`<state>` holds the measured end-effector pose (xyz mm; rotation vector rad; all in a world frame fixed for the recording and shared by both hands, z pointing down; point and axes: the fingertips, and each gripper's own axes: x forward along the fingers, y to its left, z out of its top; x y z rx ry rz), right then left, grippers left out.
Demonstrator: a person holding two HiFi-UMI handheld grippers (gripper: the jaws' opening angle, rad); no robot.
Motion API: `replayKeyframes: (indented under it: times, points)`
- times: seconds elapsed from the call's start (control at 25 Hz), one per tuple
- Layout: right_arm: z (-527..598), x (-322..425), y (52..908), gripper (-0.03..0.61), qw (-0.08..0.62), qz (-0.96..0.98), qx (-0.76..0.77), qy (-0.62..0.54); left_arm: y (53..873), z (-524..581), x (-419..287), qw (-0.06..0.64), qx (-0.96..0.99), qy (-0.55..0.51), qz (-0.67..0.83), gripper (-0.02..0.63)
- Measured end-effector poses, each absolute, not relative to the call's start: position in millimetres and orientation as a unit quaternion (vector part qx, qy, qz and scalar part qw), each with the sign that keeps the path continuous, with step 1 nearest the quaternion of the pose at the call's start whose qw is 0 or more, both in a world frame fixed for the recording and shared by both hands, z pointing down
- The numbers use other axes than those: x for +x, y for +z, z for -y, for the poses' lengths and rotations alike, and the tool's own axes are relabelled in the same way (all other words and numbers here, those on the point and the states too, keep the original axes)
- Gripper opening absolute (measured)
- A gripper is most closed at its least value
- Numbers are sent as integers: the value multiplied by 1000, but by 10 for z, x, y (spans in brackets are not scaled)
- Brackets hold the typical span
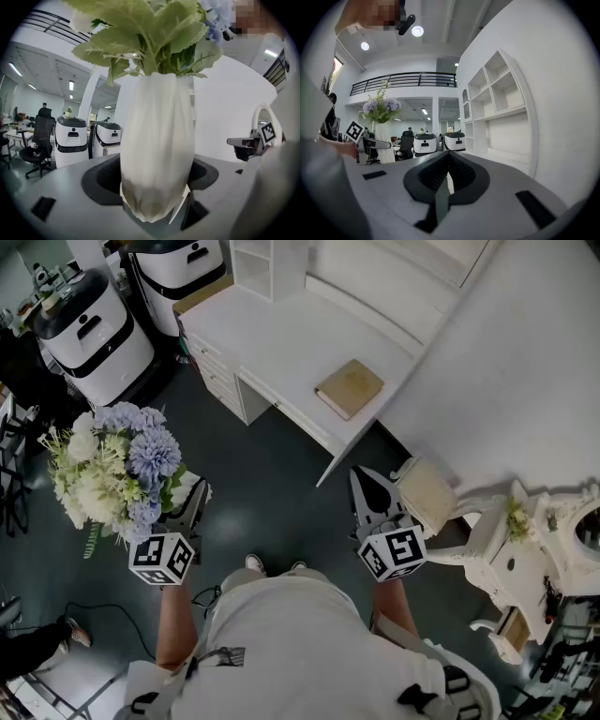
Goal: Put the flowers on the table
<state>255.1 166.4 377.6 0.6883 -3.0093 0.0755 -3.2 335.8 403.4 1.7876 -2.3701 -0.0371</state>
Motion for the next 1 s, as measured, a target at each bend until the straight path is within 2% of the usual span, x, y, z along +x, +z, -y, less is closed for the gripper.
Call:
replayKeyframes:
  times: [0.4,1.0]
  points:
    - [-1731,2429,3676,9,-7,975,217,40,4078,-3390,-172,84,596,-8,798,383]
    - [-2091,2136,3841,9,20,969,244,42,4221,-3536,-518,93,625,-10,775,383]
